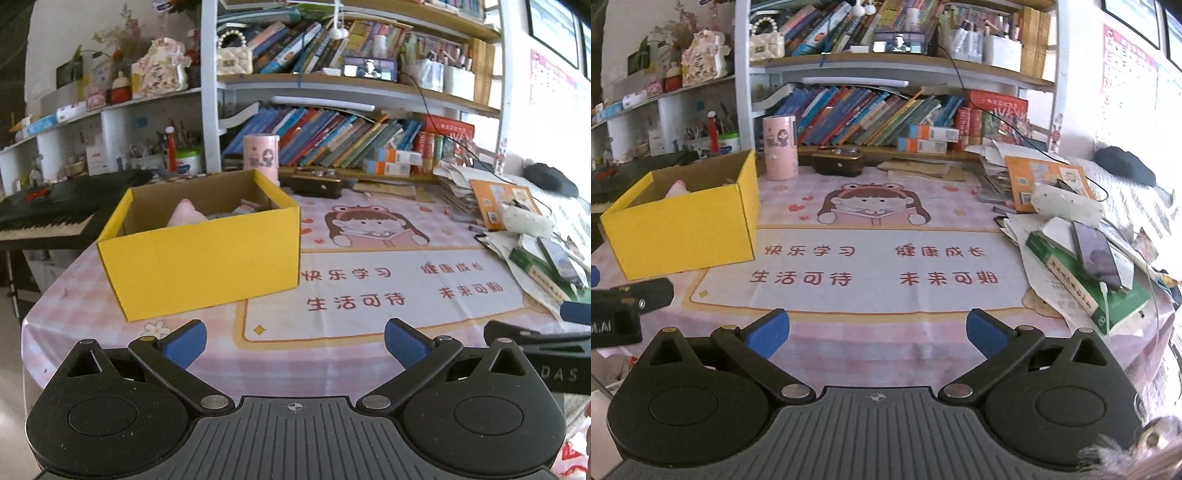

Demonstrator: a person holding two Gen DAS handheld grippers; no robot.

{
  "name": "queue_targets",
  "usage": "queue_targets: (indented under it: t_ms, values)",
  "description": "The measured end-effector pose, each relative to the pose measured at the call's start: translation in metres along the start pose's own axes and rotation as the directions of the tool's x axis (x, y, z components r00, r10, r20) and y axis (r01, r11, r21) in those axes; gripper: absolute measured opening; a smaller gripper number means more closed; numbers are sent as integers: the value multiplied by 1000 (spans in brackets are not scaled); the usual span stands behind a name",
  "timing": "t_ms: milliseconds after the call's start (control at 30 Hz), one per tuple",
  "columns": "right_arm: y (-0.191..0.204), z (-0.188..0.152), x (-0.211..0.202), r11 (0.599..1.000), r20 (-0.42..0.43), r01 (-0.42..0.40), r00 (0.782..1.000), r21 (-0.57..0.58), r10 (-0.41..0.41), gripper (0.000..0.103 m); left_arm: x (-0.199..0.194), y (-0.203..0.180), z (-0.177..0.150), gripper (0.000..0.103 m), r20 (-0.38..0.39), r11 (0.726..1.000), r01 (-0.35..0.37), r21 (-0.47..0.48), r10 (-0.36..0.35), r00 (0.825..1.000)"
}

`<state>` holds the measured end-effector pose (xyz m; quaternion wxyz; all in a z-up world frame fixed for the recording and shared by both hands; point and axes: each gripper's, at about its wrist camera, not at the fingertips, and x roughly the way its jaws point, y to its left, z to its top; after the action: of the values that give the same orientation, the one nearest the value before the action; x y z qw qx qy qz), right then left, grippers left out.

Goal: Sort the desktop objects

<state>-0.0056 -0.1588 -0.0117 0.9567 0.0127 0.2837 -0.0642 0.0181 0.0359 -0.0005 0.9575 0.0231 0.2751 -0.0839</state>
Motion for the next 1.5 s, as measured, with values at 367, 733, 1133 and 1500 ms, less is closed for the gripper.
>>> queue_targets:
  t_ms: [367, 733, 1133, 1500]
  values:
    - [-1, -4, 0, 1000, -29, -14, 999, -4, 14, 103, 0, -1, -4, 103, -32, 1000, -27, -13, 26, 999]
    - [-6, -7, -1, 1000, -52, -15, 999, 8, 15, 103, -2, -6, -7, 103, -45, 1000, -14, -15, 13, 999]
    - [-11, -9, -2, 1000, -57, -18, 998, 17, 19, 103, -5, -10, -9, 103, -51, 1000, -26, -18, 25, 998]
    - [-8, -9, -6, 999, -63, -36, 997, 5, 36, 103, -10, -9, -9, 103, -51, 999, -32, -33, 30, 998]
